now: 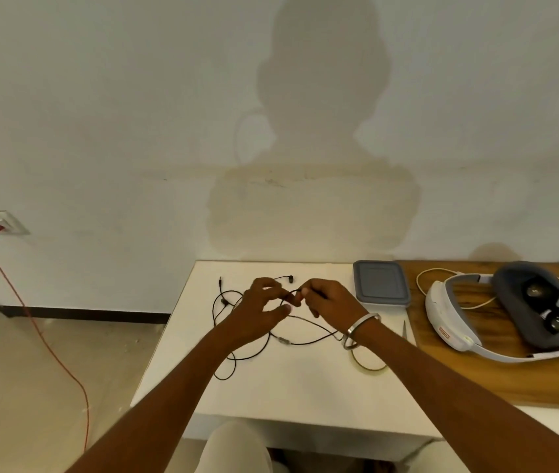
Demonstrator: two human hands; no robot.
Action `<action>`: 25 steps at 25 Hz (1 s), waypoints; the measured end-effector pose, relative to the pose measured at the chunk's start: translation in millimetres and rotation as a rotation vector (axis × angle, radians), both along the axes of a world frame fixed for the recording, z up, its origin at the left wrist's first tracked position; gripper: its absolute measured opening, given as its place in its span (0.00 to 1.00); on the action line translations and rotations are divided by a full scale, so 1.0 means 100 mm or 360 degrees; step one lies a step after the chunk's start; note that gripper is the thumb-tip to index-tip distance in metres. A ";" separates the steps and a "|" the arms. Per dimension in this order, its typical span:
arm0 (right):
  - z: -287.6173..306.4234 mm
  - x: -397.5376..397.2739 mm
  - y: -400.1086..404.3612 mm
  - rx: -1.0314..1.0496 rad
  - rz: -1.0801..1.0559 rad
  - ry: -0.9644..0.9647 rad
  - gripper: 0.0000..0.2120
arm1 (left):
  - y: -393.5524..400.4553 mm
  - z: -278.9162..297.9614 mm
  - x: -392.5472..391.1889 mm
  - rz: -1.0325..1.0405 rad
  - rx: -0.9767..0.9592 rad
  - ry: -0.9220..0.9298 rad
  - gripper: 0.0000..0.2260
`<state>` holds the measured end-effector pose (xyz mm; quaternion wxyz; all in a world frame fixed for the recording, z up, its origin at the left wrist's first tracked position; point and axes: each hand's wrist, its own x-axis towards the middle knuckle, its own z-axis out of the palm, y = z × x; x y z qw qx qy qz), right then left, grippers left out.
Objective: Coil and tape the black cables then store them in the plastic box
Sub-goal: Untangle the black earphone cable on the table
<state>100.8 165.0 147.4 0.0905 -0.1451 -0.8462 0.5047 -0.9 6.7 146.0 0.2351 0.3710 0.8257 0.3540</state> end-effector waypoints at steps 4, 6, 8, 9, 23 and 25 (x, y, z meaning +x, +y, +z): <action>-0.01 0.04 0.19 0.0012 -0.0179 0.0133 0.11 | 0.04 0.12 0.02 0.0130 0.0211 -0.0145 0.11; -0.06 0.09 0.29 0.0049 -0.0277 0.0153 0.11 | 0.02 0.17 -0.02 0.0129 0.0158 -0.0126 0.11; -0.10 0.14 0.40 0.0100 -0.0405 0.0136 0.10 | -0.02 0.21 -0.05 0.0104 0.0066 0.0004 0.11; -0.13 0.16 0.44 0.0132 -0.0455 0.0099 0.10 | -0.04 0.22 -0.06 0.0107 0.0038 0.0038 0.10; 0.12 -0.05 0.05 0.0424 0.0296 -0.0034 0.13 | 0.24 0.41 0.03 -0.0038 0.0042 0.0331 0.09; 0.10 -0.02 0.12 0.0479 0.0245 -0.0036 0.14 | 0.21 0.43 0.01 -0.0030 0.0021 0.0332 0.09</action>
